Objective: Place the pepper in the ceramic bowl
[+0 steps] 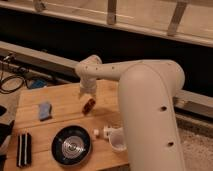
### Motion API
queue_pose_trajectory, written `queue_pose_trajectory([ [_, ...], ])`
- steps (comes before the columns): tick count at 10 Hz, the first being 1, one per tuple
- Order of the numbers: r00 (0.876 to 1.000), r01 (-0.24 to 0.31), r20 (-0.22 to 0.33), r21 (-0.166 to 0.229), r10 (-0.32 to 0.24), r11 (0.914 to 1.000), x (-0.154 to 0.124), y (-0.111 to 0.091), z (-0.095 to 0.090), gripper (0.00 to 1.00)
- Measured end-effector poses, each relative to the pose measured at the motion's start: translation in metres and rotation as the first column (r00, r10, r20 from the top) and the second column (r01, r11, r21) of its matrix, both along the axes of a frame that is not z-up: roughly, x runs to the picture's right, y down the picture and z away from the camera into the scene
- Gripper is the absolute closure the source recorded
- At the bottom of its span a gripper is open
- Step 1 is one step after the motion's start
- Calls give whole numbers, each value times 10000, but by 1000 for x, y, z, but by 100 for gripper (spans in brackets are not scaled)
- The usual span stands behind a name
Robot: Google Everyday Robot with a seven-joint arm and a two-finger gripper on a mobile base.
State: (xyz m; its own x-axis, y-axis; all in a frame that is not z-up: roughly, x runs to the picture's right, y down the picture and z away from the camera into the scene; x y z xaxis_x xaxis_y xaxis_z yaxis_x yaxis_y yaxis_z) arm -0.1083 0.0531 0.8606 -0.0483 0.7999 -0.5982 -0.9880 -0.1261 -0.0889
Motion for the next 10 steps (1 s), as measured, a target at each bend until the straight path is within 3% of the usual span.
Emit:
queue_pose_trajectory([
  [3,9999,147,13,-40,-147,9999,-3,1,-1,35],
  [8,9998,-188,-27,-1184,186,9928,12,38,21,35],
  [10,9996,-246,97,-1439,263,9893,14,44,28,35],
])
